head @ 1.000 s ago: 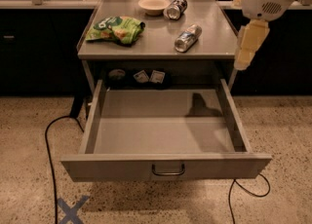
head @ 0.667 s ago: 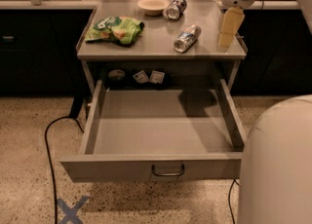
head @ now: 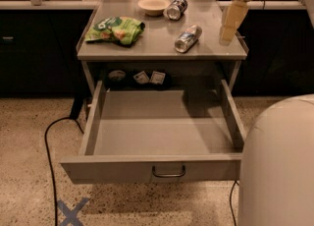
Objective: Place redbull can into top drawer
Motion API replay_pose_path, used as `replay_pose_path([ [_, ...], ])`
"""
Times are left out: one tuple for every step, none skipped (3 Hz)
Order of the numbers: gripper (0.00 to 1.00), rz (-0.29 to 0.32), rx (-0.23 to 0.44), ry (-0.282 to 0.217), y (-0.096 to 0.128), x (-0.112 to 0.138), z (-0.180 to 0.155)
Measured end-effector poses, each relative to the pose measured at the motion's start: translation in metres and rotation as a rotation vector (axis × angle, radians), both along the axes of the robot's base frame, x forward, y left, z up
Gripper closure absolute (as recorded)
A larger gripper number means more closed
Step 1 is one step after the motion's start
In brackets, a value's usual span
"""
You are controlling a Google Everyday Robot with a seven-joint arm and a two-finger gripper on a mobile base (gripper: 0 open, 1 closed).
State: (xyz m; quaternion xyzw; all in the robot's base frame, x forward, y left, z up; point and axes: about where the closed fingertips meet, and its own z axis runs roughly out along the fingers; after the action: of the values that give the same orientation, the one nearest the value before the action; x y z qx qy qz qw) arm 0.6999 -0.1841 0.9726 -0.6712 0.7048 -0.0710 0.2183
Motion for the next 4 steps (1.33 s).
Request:
replay_pose_path([
  [0.00, 0.030, -0.002, -0.011, 0.013, 0.013, -0.006],
  [0.00, 0.139, 0.024, -0.017, 0.055, 0.041, -0.026],
  [0.00, 0.247, -0.002, -0.012, 0.093, 0.067, -0.051],
  [0.00, 0.276, -0.056, 0.017, 0.103, 0.086, -0.082],
])
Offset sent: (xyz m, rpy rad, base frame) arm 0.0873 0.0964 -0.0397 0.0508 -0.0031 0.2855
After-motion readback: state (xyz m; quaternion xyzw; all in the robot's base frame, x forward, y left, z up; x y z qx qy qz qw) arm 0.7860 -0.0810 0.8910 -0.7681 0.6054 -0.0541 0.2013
